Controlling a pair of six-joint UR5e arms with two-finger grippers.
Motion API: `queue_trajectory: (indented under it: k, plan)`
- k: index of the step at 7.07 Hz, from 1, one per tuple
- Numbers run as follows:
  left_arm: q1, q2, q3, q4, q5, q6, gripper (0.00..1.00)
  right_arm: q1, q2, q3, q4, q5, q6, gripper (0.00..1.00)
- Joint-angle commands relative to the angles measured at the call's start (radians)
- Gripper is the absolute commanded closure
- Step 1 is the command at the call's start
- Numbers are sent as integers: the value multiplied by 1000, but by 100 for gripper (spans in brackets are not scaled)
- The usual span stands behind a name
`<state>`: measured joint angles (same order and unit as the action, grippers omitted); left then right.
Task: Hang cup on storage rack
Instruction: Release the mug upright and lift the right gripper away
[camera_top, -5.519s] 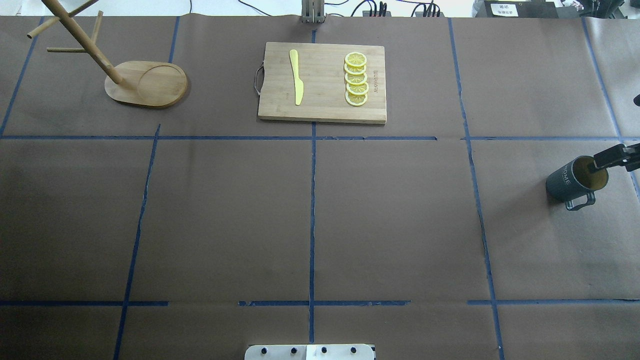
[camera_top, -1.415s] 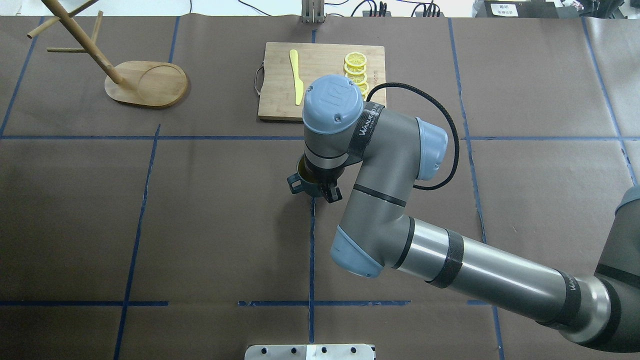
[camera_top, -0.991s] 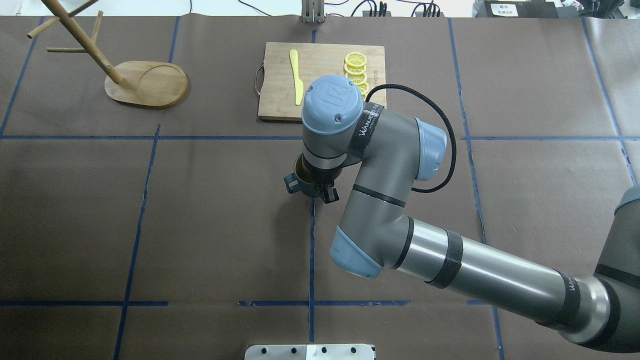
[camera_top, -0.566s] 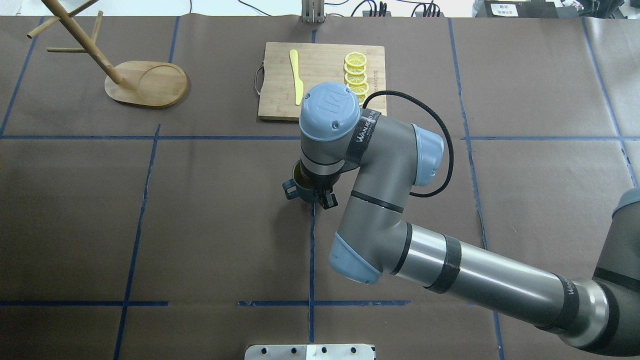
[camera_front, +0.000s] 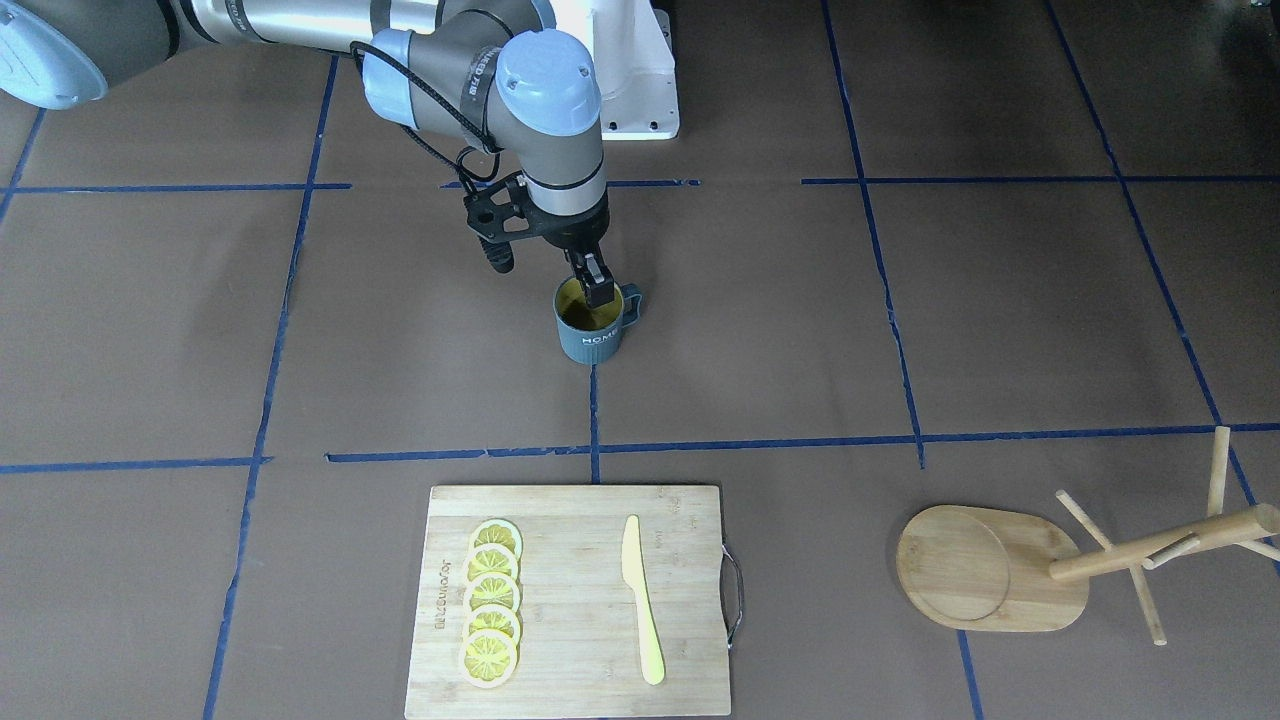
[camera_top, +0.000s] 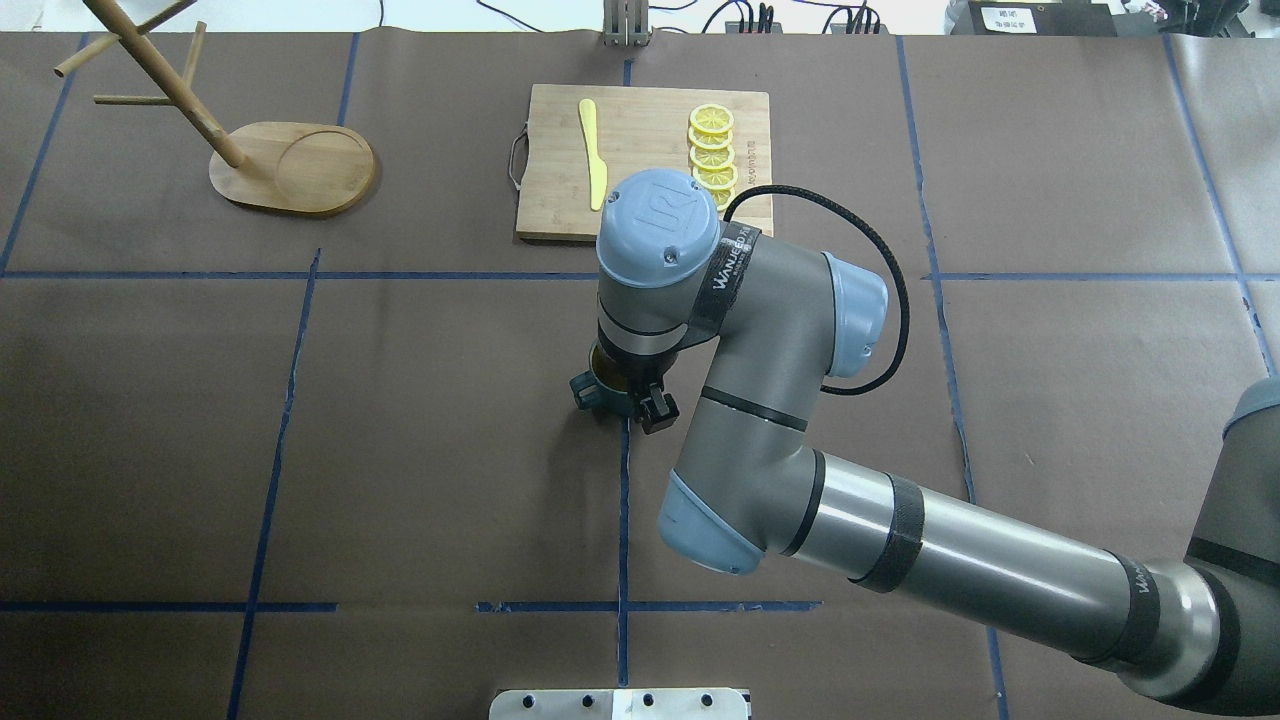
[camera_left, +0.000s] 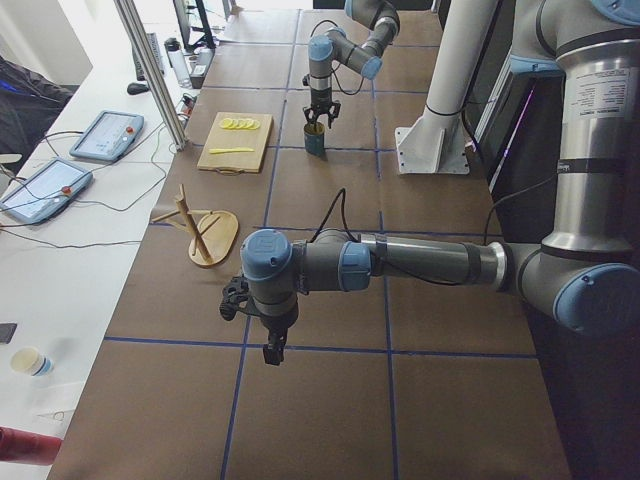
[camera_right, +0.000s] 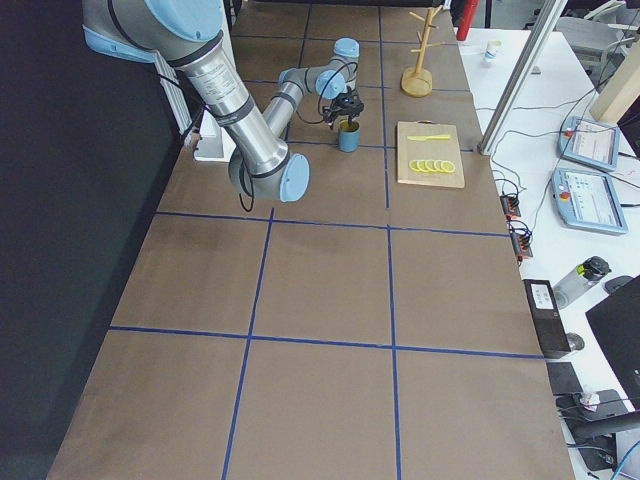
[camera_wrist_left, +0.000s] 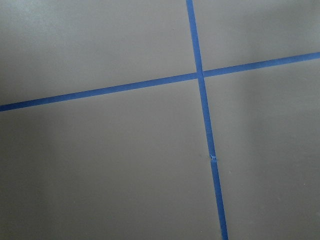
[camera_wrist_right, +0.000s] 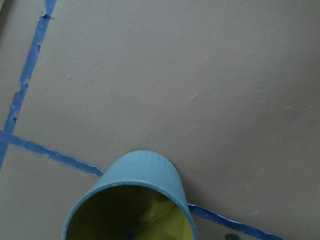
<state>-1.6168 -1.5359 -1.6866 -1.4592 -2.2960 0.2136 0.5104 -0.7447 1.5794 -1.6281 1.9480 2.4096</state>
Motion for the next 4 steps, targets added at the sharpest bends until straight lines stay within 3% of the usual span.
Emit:
queue_trajectory:
  k: [1, 4]
  plan:
    - [2, -1, -19, 0, -3, 1, 0, 51, -7, 65, 16, 2, -55, 0]
    - [61, 0, -84, -3, -8, 1, 0, 173, -71, 212, 2, 8, -137, 0]
